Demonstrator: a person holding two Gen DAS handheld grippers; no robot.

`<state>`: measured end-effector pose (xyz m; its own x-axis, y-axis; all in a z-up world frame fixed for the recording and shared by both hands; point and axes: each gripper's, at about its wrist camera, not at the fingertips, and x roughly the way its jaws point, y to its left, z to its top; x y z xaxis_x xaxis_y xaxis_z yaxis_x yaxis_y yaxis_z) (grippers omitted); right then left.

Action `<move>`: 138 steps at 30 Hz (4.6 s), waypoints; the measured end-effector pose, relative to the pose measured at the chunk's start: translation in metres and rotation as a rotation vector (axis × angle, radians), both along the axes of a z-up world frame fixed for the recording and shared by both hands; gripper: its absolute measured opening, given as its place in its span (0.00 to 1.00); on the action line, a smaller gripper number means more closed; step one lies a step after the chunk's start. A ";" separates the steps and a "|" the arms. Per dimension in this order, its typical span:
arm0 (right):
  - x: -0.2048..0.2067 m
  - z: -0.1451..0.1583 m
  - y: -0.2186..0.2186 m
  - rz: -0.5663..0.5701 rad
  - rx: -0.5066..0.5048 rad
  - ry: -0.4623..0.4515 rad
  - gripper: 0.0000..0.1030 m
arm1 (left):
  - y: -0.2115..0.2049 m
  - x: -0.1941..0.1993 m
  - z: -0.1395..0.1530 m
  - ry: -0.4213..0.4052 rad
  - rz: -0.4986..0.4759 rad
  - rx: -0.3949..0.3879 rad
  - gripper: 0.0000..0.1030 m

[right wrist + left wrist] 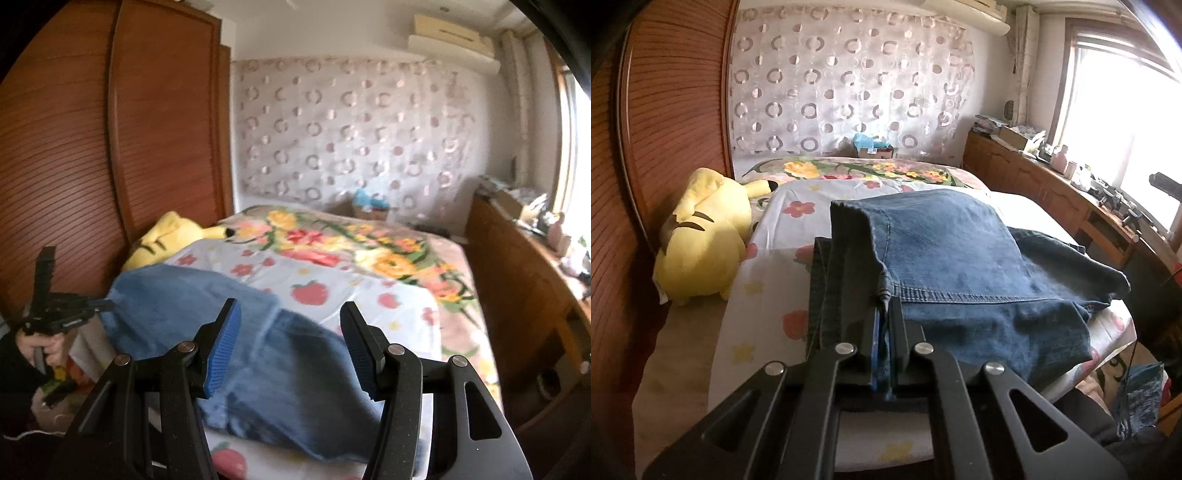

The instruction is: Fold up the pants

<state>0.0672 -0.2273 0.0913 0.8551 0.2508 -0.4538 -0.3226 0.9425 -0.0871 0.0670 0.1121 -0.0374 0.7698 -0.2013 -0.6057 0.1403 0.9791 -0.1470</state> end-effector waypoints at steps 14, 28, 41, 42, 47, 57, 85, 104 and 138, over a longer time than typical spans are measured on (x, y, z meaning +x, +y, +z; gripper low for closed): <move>0.012 -0.071 -0.055 -0.105 0.047 0.115 0.56 | -0.027 -0.010 0.010 -0.046 -0.088 0.009 0.30; 0.012 -0.120 -0.061 -0.159 0.061 0.190 0.56 | -0.093 0.010 -0.009 0.007 -0.178 0.019 0.31; 0.011 -0.151 -0.062 -0.181 0.056 0.230 0.56 | -0.118 0.022 -0.052 0.138 -0.184 0.056 0.33; 0.011 -0.153 -0.062 -0.182 0.056 0.233 0.56 | -0.119 0.021 -0.053 0.130 -0.185 0.063 0.34; 0.007 -0.157 -0.064 -0.191 0.056 0.241 0.56 | -0.124 0.017 -0.054 0.116 -0.173 0.071 0.39; -0.009 -0.150 -0.096 -0.278 0.085 0.212 0.56 | -0.133 0.011 -0.058 0.079 -0.154 0.106 0.45; 0.001 -0.174 -0.139 -0.365 0.177 0.279 0.56 | -0.139 0.004 -0.032 0.066 -0.160 0.087 0.45; 0.005 -0.176 -0.130 -0.299 0.187 0.303 0.07 | -0.145 -0.004 -0.018 0.030 -0.166 0.080 0.45; 0.048 -0.057 0.133 0.332 -0.005 0.175 0.17 | -0.084 -0.029 0.006 -0.036 -0.043 0.029 0.45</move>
